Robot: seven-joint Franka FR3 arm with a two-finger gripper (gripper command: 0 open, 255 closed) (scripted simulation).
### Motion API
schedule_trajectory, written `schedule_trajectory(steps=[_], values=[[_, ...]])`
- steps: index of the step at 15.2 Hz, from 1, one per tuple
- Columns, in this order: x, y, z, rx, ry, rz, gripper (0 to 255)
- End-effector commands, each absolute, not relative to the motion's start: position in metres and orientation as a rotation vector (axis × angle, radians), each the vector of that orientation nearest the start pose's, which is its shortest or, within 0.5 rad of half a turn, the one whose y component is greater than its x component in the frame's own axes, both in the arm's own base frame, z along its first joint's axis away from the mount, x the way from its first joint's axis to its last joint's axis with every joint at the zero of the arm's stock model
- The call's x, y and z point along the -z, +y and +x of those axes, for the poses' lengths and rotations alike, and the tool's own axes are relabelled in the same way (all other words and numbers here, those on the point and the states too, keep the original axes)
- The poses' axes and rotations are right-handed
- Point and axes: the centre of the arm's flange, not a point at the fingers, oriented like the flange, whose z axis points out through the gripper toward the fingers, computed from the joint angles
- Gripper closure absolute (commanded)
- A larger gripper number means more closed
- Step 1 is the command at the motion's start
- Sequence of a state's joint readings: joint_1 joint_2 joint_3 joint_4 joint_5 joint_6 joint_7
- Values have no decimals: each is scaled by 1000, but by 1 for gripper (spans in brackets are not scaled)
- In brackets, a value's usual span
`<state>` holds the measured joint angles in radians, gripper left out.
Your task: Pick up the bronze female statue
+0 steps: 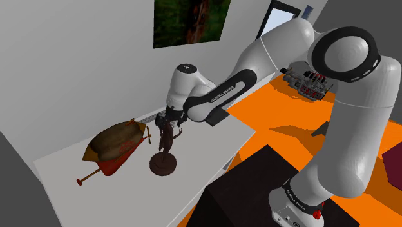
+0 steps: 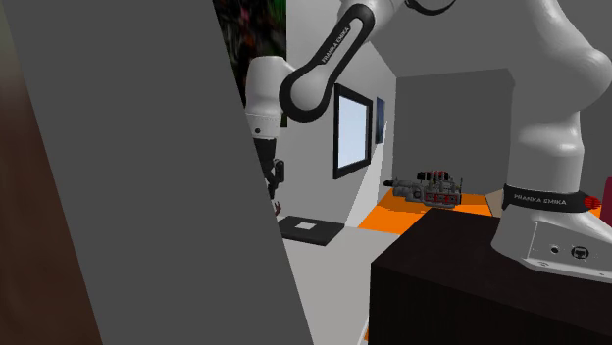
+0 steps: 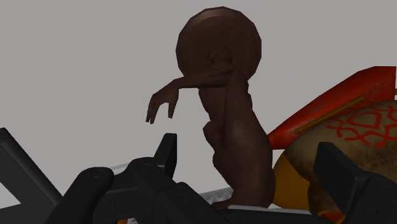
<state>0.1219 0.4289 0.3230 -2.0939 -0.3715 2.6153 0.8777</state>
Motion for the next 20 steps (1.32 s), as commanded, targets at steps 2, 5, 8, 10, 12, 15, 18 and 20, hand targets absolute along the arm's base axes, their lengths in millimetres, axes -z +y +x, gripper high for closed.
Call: schedule_trajectory(steps=[2, 5, 8, 10, 12, 15, 18, 20], values=[[-233, 261, 536, 232, 245, -3103, 255], [-233, 260, 536, 232, 245, -3103, 255], [-233, 260, 536, 232, 245, -3103, 255], [-233, 260, 536, 232, 245, -3103, 255], [-238, 261, 536, 232, 245, -3103, 255], [-254, 261, 536, 232, 245, -3103, 255], [-270, 261, 536, 232, 245, -3103, 255], [-281, 261, 536, 232, 245, -3103, 255]])
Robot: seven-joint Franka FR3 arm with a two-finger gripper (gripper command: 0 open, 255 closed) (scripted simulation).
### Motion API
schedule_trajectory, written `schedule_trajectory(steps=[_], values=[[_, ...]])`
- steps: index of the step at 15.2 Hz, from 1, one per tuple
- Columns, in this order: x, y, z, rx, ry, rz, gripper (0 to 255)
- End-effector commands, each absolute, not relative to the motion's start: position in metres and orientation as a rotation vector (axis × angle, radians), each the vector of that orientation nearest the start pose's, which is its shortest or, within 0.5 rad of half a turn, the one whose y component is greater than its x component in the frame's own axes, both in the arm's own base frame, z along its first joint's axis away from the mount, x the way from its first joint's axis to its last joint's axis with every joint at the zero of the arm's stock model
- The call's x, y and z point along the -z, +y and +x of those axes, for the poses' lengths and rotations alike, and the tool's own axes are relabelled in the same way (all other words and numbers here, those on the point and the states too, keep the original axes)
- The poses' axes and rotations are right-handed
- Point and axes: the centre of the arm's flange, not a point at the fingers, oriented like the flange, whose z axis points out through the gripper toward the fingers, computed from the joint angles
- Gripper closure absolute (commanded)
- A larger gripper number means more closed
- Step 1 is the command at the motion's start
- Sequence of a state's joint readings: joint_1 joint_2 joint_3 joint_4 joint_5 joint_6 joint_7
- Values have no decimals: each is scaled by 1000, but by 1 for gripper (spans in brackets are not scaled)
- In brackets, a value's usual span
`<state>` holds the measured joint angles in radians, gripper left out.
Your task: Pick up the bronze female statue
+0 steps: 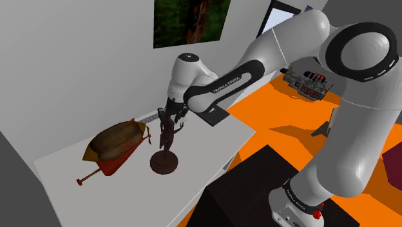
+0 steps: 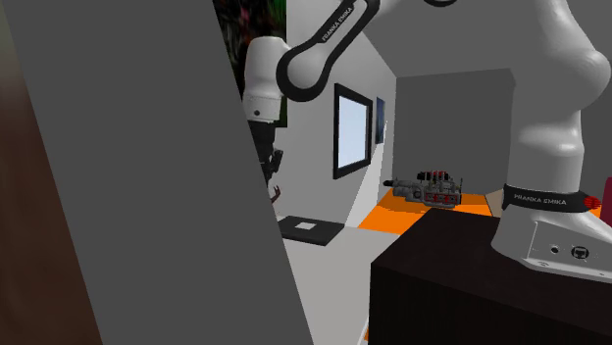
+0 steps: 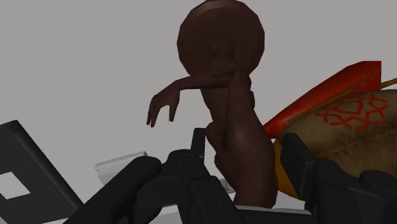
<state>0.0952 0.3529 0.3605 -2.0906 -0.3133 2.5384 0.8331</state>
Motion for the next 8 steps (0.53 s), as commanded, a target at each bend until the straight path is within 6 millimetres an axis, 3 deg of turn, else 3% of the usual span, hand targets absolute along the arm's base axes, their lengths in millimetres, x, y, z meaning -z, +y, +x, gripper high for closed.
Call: schedule_trajectory(steps=[1, 6, 8], values=[[-286, 261, 536, 232, 245, -3103, 255], [-312, 261, 536, 232, 245, -3103, 255], [-313, 261, 536, 232, 245, -3103, 255]])
